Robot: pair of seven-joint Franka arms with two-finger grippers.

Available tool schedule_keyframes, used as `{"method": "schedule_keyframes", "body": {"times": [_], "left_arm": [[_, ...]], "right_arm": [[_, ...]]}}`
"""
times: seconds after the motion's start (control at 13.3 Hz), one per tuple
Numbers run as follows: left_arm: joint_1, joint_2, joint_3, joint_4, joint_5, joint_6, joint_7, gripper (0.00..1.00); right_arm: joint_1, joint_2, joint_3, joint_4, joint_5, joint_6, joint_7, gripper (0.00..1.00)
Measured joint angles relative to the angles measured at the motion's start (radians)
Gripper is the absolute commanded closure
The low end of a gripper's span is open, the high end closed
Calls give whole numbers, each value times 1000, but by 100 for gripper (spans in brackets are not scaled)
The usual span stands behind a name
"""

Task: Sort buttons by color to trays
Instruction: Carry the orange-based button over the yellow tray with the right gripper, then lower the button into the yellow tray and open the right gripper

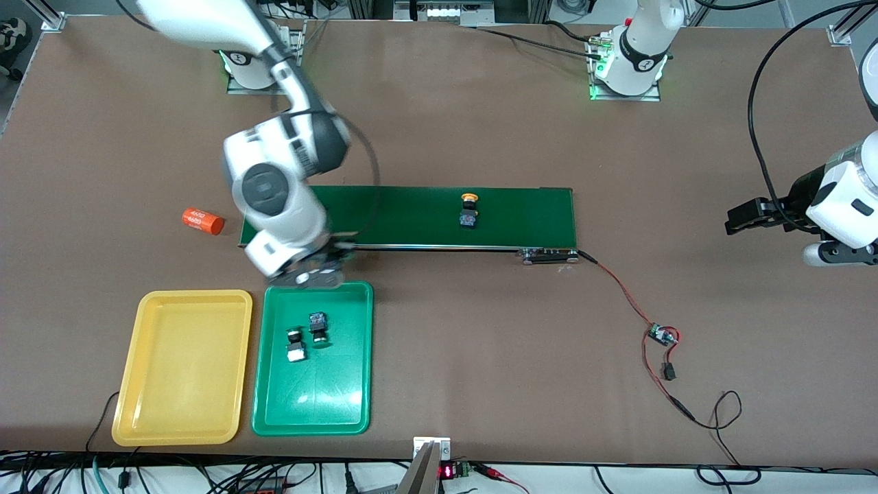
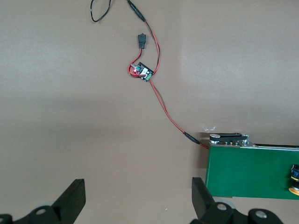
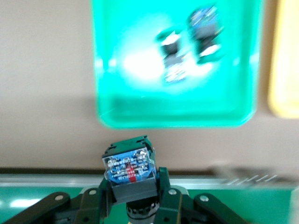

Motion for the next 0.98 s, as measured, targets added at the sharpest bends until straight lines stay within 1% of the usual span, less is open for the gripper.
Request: {"method": "schedule_keyframes", "body": {"times": [0.23, 0.38, 0.68, 0.98], "left_arm": [[0, 0, 0, 0, 0, 0, 0, 0], [0, 0, 0, 0, 0, 0, 0, 0], [2, 0, 1, 0, 0, 0, 0, 0], [2, 0, 2, 1, 0, 0, 0, 0]], "right_arm": [[-147, 28, -2, 36, -2, 0, -216, 96], [-212, 69, -2, 91, -2, 1, -300, 93], [-250, 153, -3, 190, -3, 6, -342, 93], [-322, 225, -9, 213, -5, 54, -397, 91]]}}
